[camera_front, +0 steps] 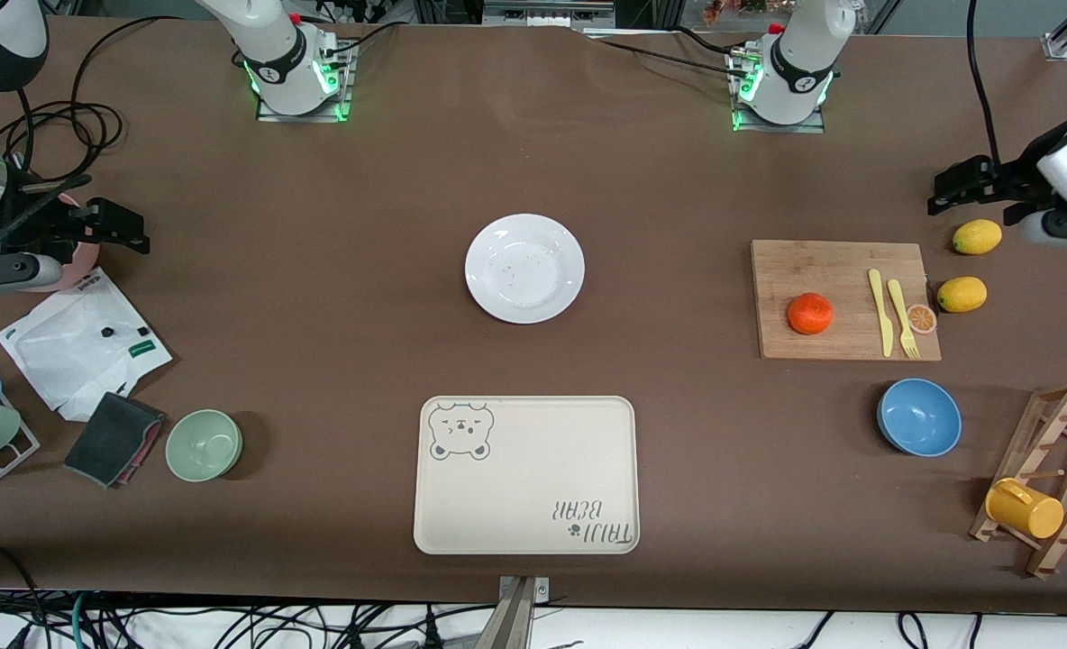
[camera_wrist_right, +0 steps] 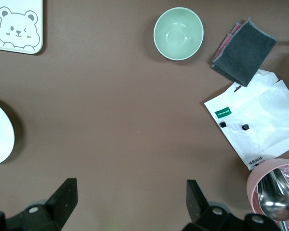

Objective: Place orange and plate with both arms
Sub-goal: 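Reach the left gripper down over the orange on the cutting board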

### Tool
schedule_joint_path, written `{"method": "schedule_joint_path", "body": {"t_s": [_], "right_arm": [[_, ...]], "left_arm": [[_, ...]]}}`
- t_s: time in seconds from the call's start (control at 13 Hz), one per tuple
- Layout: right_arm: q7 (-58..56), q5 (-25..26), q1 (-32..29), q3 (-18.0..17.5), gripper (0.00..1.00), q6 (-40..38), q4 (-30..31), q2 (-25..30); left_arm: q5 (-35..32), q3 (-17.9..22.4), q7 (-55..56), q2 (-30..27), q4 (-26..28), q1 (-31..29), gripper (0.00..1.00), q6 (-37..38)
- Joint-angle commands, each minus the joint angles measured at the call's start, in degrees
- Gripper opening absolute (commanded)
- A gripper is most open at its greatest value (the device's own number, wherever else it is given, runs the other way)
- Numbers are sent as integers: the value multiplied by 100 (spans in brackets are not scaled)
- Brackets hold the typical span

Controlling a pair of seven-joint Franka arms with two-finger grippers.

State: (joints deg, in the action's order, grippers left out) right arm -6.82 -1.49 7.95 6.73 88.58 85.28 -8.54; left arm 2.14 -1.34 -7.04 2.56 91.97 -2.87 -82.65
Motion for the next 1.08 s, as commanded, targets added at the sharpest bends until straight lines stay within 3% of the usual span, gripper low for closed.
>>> {"method": "schedule_joint_path", "body": {"t_s": [0.0,0.31,0.69,0.85,1.0], "right_arm": [[49,-70,-12,-14,100,-25,-73,-25],[49,-70,-12,-5,100,-25,-73,-25],[49,-70,-21,-5,100,-25,-73,-25],[49,-70,-21,-5,100,-34,-64,-25],[49,-70,-21,-5,100,-34,-64,-25]], "left_arm": [[-82,-7,-95,551,-74,-38,100,65],[-91,-24,-165,1264,118,49,100,-873],[-301,-112,-192,1309,1918,216,100,-3482],[-539,-121,-201,1388,2341,217,100,-3854],[-592,-121,-210,1623,2378,225,100,-3917]]}}
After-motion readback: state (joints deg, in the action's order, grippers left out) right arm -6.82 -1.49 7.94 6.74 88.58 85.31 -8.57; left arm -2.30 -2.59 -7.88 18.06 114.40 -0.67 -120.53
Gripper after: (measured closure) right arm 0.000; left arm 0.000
